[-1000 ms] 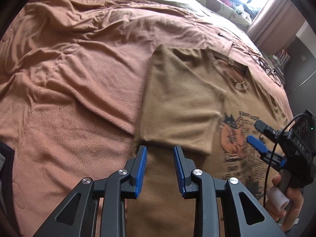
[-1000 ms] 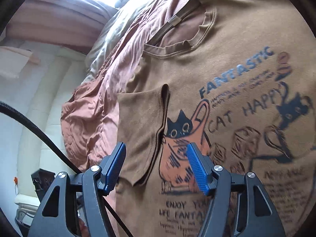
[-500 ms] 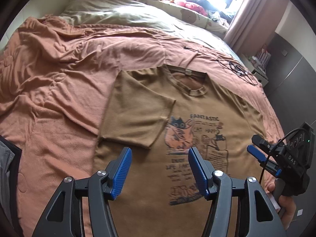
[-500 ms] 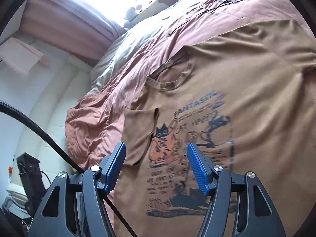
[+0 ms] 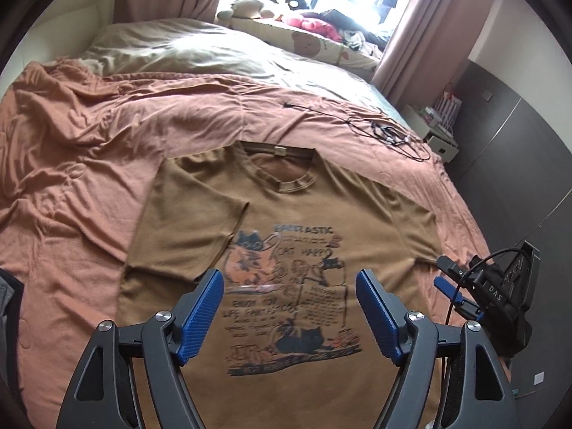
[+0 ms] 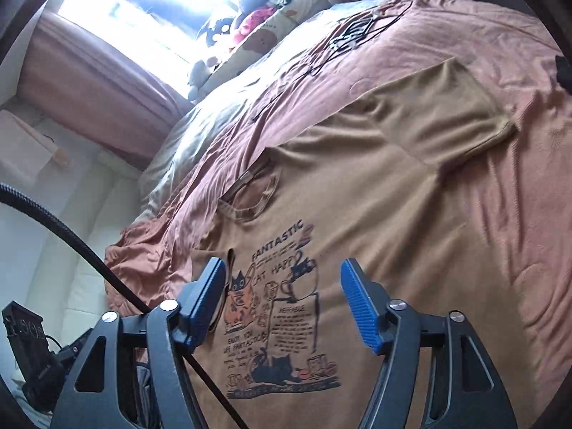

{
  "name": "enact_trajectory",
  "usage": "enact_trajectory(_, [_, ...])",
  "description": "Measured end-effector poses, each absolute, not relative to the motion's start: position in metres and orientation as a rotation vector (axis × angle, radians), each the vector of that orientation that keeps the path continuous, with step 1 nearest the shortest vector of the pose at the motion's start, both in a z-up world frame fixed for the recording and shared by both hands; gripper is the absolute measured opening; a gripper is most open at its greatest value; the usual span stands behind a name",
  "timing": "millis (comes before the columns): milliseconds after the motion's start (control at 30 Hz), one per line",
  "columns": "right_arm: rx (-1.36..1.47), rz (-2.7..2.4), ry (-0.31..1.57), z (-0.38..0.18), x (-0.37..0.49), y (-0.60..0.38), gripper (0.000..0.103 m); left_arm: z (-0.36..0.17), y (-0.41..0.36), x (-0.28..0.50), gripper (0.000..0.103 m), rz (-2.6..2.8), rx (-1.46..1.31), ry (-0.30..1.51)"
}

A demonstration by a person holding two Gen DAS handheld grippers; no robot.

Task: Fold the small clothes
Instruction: 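Move both tools across to the shirt's other sleeve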

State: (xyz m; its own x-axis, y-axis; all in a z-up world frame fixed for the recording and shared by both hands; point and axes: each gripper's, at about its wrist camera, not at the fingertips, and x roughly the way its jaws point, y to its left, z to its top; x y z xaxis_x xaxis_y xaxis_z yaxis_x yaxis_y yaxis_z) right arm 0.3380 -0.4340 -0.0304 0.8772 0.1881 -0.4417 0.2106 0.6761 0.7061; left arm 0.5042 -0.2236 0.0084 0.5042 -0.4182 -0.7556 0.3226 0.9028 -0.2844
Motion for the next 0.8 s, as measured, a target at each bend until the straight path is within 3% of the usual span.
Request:
enact_trajectory(567, [1.017, -0.133, 0.413, -0.078, 0.294, -0.543, 0.07, -0.044, -0.375, 0.535, 0.078, -0.629, -0.042, 0.993])
enact_trajectory(700, [1.042, -0.13, 0.391, -0.084, 0.297, -0.557, 0.069, -0.058, -0.409, 0.543, 0.066, -0.693, -0.035, 1.002])
enact_trajectory(800, [1.078, -0.112, 0.381, -0.095, 0.302, -0.567, 0.058, -0.074, -0.433, 0.55, 0.057, -0.728, -0.033, 1.017])
